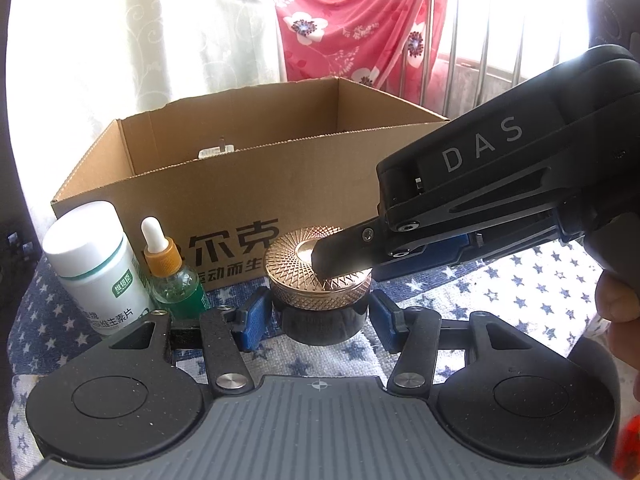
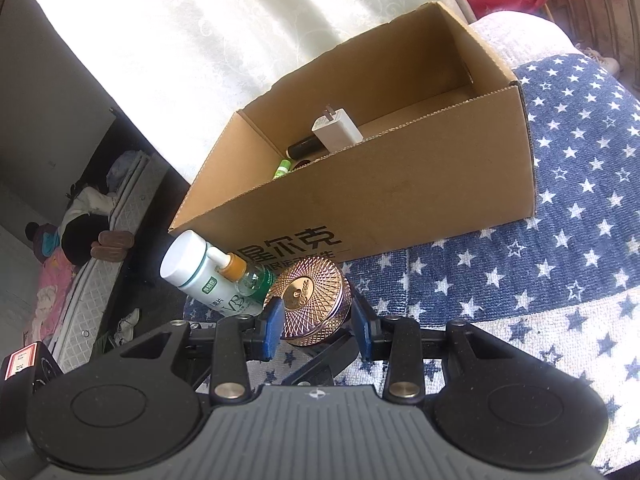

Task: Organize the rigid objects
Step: 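Lift the rose-gold jar over the box and lower it inside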

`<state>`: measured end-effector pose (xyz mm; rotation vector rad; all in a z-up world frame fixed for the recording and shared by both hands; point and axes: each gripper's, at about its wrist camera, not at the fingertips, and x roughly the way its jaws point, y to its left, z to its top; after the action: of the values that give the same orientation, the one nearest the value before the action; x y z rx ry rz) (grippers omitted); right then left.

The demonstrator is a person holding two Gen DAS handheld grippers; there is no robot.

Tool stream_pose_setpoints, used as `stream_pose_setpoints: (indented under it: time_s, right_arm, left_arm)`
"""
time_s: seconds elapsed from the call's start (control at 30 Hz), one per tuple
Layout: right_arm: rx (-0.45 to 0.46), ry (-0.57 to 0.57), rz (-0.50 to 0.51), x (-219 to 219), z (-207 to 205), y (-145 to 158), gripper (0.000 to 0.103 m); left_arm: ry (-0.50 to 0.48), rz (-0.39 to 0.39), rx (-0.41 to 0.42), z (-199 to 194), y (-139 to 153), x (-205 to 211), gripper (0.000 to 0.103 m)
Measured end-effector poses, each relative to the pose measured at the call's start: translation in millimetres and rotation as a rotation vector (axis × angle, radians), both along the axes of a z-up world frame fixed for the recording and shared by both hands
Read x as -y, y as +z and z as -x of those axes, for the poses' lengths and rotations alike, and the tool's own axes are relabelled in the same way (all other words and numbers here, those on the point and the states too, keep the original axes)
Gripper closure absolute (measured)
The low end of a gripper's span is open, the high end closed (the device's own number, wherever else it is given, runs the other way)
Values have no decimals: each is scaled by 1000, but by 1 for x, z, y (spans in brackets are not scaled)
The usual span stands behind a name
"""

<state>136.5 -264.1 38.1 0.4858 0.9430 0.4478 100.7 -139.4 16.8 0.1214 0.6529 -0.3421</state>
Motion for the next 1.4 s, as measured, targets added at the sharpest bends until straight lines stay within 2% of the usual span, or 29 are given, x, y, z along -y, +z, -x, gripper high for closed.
stream_pose_setpoints:
  time_s: [0.87, 1.2, 1.4]
  right_arm:
    - [145, 23, 15, -21, 39, 62, 63]
    - [213, 39, 15, -25, 21, 97, 63]
    - [219, 47, -26, -20, -13, 113, 63]
  left_arm:
    - [22, 22, 134, 32, 54, -20, 50]
    - [28, 25, 177, 8, 86, -22, 50]
    - [30, 36, 157, -25, 106, -23, 50]
